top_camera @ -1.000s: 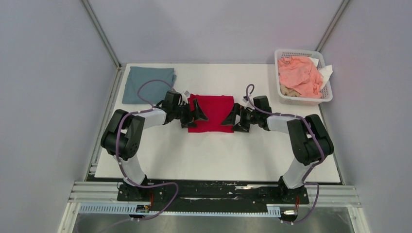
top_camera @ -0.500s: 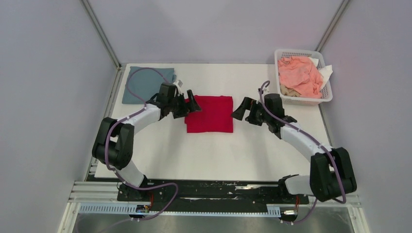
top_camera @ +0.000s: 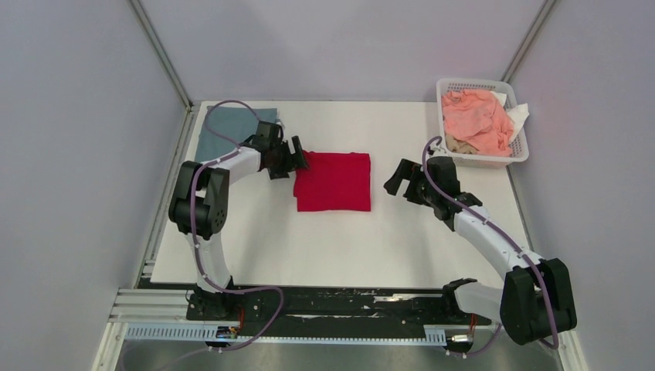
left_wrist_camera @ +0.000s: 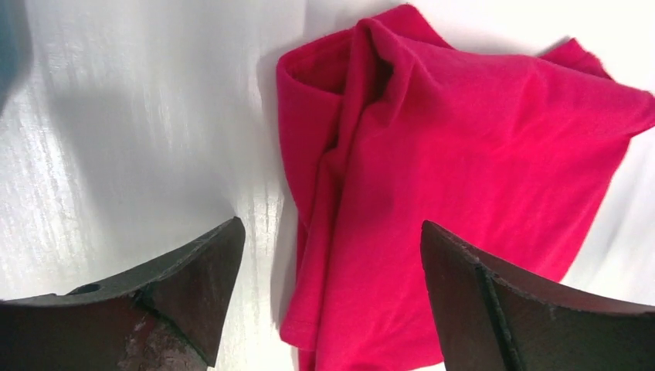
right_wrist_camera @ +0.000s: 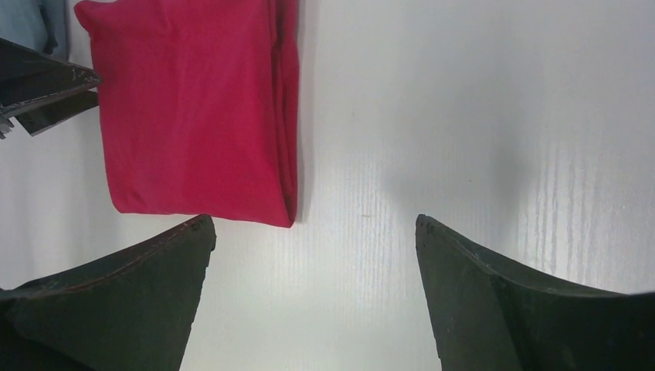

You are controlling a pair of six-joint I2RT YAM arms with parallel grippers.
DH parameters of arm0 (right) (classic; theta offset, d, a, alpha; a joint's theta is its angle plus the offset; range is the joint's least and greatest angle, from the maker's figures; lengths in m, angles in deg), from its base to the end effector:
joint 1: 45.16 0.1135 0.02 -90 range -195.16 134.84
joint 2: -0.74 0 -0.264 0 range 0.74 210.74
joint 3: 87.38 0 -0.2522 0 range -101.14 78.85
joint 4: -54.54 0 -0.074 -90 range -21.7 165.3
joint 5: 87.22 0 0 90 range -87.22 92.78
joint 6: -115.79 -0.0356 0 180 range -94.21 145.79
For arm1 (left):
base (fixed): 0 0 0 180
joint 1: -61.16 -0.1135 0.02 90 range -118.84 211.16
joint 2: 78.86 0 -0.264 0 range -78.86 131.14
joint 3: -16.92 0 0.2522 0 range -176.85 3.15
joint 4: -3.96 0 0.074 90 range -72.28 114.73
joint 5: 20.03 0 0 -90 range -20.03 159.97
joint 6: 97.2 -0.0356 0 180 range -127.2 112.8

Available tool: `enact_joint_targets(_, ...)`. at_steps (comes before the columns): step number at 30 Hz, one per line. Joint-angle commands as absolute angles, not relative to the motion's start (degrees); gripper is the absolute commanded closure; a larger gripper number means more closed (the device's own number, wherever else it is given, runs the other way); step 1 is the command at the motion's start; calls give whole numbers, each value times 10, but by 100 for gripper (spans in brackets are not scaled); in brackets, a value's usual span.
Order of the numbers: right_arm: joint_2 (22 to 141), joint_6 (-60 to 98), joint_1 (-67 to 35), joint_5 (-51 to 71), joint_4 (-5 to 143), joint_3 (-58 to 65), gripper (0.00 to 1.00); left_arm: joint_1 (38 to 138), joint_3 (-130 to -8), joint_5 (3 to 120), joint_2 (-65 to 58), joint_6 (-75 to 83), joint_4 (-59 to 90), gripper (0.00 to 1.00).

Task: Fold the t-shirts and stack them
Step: Put the neatly folded tshirt into the corner of the board with the left arm

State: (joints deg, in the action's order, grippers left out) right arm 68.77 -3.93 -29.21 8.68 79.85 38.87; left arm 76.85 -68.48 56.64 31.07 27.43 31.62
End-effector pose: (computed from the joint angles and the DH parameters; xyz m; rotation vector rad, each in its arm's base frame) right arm 0.2393 0.0722 0.2264 0.2217 2.3041 0.5326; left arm 0.3887 -0.1177 0.1712 -0.3208 2.5475 -0.6449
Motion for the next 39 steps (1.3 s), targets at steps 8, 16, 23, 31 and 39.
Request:
enact_joint_targets(8, 682, -23, -295, 48, 806, 395, 0, 848, -749, 601, 384, 273, 364, 52)
enact_joint_targets(16, 675, -16, -296, 37, 807, 399, 0, 863, -829, 743, 406, 221, 430, 100)
enact_joint_targets(23, 664, -3, -297, 5, 807, 402, 0, 836, -881, 848, 381, 78, 399, 100)
enact_joint_targets(31, 662, 13, -296, -43, 804, 403, 0, 757, -951, 846, 369, -91, 350, 100)
enact_joint_targets(39, 699, 28, -296, -85, 801, 396, 0, 714, -1037, 848, 373, -188, 370, 100)
